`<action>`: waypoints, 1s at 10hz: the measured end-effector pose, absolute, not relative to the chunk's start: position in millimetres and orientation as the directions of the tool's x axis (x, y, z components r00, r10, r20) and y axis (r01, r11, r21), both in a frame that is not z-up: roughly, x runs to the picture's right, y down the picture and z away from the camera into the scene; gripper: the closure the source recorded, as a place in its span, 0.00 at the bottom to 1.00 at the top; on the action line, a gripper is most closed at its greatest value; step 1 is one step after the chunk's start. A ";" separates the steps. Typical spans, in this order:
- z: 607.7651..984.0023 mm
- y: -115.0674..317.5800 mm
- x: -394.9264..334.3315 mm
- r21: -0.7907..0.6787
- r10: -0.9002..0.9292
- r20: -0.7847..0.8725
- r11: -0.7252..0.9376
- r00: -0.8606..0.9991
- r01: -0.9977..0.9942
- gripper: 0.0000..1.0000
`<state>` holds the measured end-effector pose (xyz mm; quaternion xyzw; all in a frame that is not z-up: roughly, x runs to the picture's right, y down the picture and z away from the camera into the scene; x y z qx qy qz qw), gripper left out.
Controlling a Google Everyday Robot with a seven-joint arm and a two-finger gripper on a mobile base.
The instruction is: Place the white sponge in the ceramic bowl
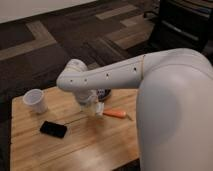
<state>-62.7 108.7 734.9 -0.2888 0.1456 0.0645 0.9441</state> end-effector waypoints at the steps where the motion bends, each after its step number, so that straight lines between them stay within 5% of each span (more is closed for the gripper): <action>1: 735.0 108.6 -62.2 -0.526 0.038 -0.313 0.825 0.949 -0.206 1.00; 10: 785.5 28.9 4.1 -0.388 0.063 -0.385 0.894 0.921 -0.223 1.00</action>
